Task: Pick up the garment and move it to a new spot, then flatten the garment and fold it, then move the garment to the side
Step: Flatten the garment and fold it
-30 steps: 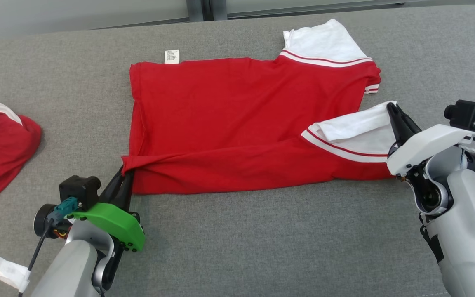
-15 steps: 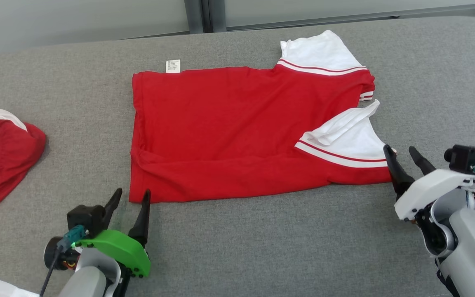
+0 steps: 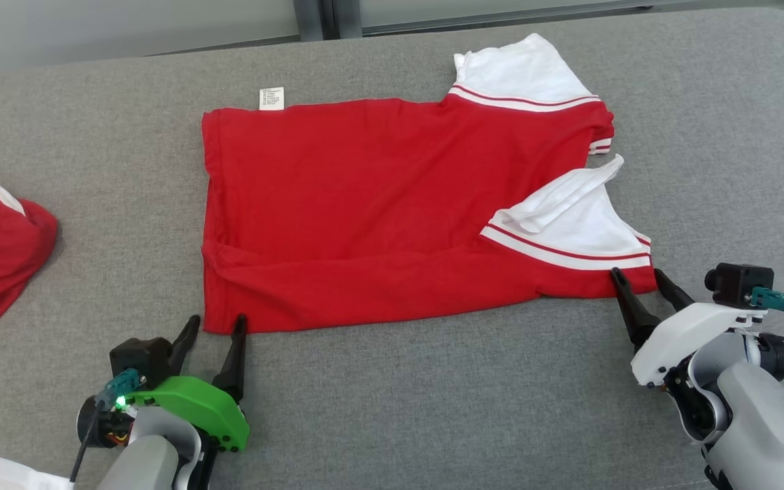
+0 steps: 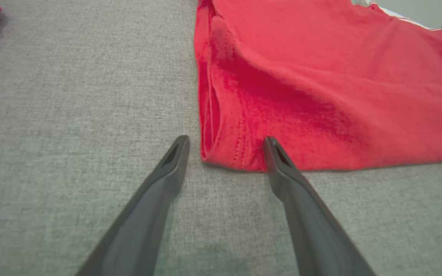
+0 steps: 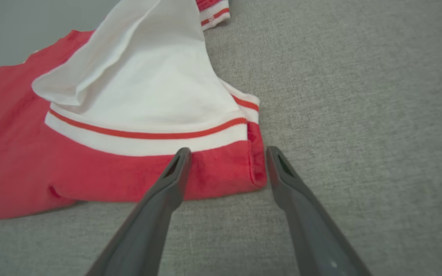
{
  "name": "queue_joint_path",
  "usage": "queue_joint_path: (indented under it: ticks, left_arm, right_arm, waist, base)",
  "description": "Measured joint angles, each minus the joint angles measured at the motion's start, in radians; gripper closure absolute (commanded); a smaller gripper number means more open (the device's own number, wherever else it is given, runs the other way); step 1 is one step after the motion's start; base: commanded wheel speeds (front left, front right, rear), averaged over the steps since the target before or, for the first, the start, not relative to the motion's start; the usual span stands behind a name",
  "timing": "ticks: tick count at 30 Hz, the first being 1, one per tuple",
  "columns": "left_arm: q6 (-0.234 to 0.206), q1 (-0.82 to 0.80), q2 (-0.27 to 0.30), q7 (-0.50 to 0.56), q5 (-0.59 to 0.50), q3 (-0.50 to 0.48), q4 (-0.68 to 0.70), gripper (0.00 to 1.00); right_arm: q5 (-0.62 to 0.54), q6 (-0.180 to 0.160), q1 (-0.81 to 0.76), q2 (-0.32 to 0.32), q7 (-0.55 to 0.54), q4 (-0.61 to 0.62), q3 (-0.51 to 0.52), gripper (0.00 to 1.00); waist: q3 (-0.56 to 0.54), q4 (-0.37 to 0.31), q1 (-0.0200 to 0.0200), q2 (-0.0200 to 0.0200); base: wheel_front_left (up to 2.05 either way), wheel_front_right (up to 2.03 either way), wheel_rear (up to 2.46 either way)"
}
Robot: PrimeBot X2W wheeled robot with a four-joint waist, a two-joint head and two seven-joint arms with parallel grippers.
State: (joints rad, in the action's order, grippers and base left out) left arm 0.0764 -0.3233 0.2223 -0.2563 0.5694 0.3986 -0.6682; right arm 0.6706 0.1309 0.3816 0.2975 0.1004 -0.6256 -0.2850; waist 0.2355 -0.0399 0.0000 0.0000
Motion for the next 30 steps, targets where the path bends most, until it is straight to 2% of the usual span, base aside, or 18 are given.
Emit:
queue_joint_path:
  ticks: [1,2,3,4,5,10,15,19,24,30]
  left_arm:
    - [0.003,-0.008,-0.008,0.0,0.005,-0.002,-0.013,0.0]
    - [0.005,-0.015,-0.012,-0.001,0.007,-0.003,-0.023,0.1]
    - [0.009,-0.023,-0.018,-0.002,0.011,-0.005,-0.033,0.52]
    - [0.012,-0.029,-0.023,-0.003,0.014,-0.008,-0.044,0.73]
    - [0.015,-0.033,-0.026,-0.005,0.017,-0.008,-0.05,1.0]
    - [0.029,-0.034,-0.041,-0.008,0.02,-0.016,-0.063,1.0]
    - [0.029,0.036,-0.036,-0.008,0.023,-0.072,0.017,1.0]
    - [0.023,0.137,-0.035,-0.008,0.013,-0.107,0.095,1.0]
    - [0.005,0.255,-0.035,-0.008,0.003,-0.127,0.168,1.0]
    - [-0.011,0.32,-0.041,-0.008,-0.008,-0.125,0.205,1.0]
  right_arm:
    - [0.0,0.0,0.007,-0.005,0.002,-0.015,-0.001,0.03]
    - [0.001,0.0,0.013,-0.009,0.006,-0.027,-0.001,0.55]
    - [0.003,0.0,0.02,-0.013,0.009,-0.037,-0.003,0.96]
    - [0.006,0.0,0.027,-0.018,0.013,-0.047,-0.007,1.0]
    - [0.008,0.0,0.032,-0.021,0.019,-0.052,-0.011,1.0]
    - [0.031,0.0,0.033,-0.023,0.067,-0.062,-0.03,1.0]
    - [0.078,0.0,-0.023,-0.009,0.094,-0.015,-0.031,1.0]
    - [0.105,0.0,-0.119,0.009,0.089,0.069,-0.027,1.0]
    - [0.127,0.001,-0.281,0.028,0.056,0.195,0.039,1.0]
    - [0.102,0.001,-0.47,-0.006,-0.019,0.344,0.14,1.0]
  waist:
    - [0.003,0.0,0.0,0.0]
    - [0.006,0.001,0.0,0.0]
    - [0.007,0.002,0.0,0.0]
    - [0.008,0.003,0.0,0.0]
    - [0.008,0.004,0.0,0.0]
    - [-0.009,0.007,0.0,0.0]
    - [-0.049,0.009,0.0,0.0]
    - [-0.088,0.012,0.0,0.0]
    - [-0.127,0.019,0.0,0.0]
    - [-0.142,0.032,0.0,0.0]
  base:
    - [0.0,0.0,0.0]
    - [0.0,0.0,0.0]
    - [0.0,0.0,0.0]
    - [0.0,0.0,0.0]
    - [0.0,0.0,0.0]
    - [0.0,0.0,0.0]
    - [0.0,0.0,0.0]
    - [0.0,0.0,0.0]
    - [0.0,0.0,0.0]
    - [0.0,0.0,0.0]
